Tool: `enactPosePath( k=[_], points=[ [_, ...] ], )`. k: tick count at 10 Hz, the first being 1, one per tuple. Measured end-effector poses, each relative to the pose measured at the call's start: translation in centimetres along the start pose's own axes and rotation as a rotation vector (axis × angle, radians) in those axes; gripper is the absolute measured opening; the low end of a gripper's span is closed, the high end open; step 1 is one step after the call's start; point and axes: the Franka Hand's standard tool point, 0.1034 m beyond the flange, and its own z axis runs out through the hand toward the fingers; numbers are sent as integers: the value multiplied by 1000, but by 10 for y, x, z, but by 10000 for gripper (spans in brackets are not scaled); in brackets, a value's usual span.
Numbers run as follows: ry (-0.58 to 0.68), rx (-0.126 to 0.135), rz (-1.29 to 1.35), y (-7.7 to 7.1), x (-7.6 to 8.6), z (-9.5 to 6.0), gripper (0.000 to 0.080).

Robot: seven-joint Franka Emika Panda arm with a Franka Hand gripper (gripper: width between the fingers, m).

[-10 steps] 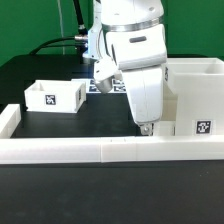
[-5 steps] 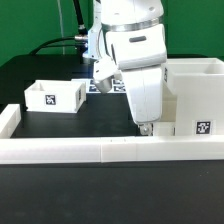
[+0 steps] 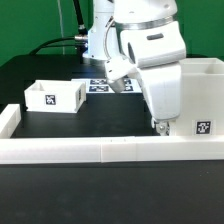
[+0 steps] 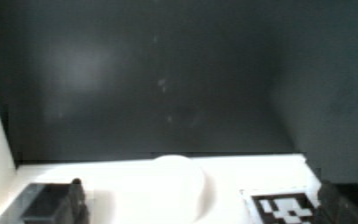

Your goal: Assemble drawer

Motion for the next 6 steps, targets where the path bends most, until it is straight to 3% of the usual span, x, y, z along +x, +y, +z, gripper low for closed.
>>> enactPosePath(
  k=[4, 6],
  points=[
    [-3, 3, 19, 0, 0, 0, 649],
    [-10, 7, 27, 1, -15, -5, 649]
  ],
)
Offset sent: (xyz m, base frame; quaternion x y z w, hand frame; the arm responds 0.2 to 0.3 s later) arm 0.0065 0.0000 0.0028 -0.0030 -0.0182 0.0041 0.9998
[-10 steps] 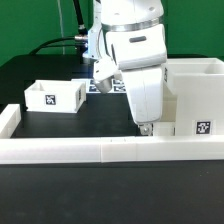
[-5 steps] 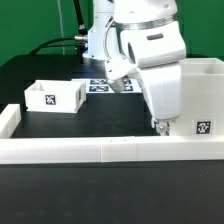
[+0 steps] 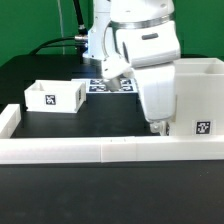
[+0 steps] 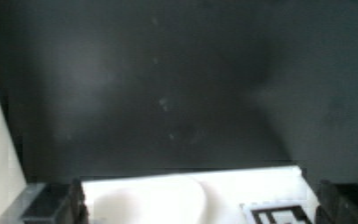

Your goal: Assemble drawer

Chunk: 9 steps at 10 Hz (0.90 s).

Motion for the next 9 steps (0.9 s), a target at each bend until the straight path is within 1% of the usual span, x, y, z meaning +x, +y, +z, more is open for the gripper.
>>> enactPosePath(
  k=[2, 4, 6, 8, 9],
  points=[
    [-16, -14, 3, 0, -21, -11, 649],
    [-21, -22, 46, -7, -35, -19, 649],
    [-29, -33, 99, -18, -43, -27, 649],
    [-37, -28, 110, -28, -47, -34, 649],
    [-42, -29, 116, -33, -51, -39, 649]
  ],
)
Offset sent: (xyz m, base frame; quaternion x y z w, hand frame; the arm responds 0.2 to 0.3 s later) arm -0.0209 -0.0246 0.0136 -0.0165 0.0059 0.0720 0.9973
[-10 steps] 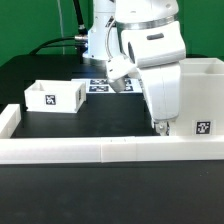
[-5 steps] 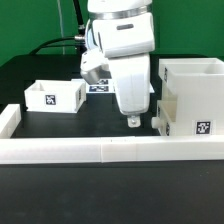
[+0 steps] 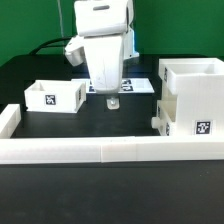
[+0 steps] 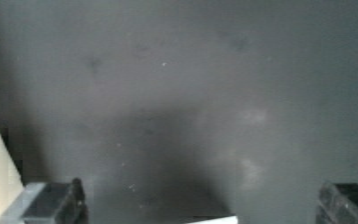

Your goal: Assemble drawer

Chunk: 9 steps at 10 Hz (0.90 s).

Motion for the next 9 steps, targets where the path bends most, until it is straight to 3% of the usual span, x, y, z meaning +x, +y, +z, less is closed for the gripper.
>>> enactPosePath(
  k=[3, 9],
  points=[
    [-12, -8, 10, -7, -9, -14, 649],
    [-11, 1, 99, -7, -9, -13, 649]
  ],
)
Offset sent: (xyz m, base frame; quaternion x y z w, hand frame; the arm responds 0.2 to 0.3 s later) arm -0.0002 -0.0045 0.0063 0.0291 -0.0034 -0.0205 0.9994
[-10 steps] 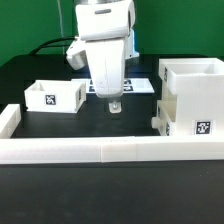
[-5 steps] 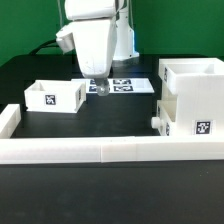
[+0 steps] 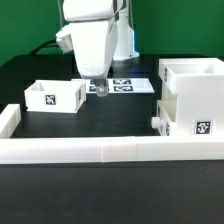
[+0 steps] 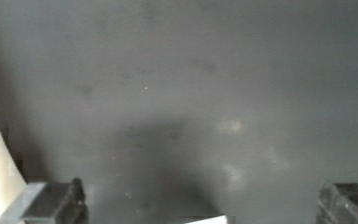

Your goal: Assemble drawer

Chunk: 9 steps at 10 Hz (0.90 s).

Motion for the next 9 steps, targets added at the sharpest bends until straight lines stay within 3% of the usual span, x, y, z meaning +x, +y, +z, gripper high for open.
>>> enactPosePath(
  k=[2, 5, 9],
  points=[
    [-1, -15, 165, -2, -8, -3, 649],
    [-6, -30, 483, -17, -15, -11, 649],
    [9, -25, 752, -19, -11, -11, 649]
  ],
)
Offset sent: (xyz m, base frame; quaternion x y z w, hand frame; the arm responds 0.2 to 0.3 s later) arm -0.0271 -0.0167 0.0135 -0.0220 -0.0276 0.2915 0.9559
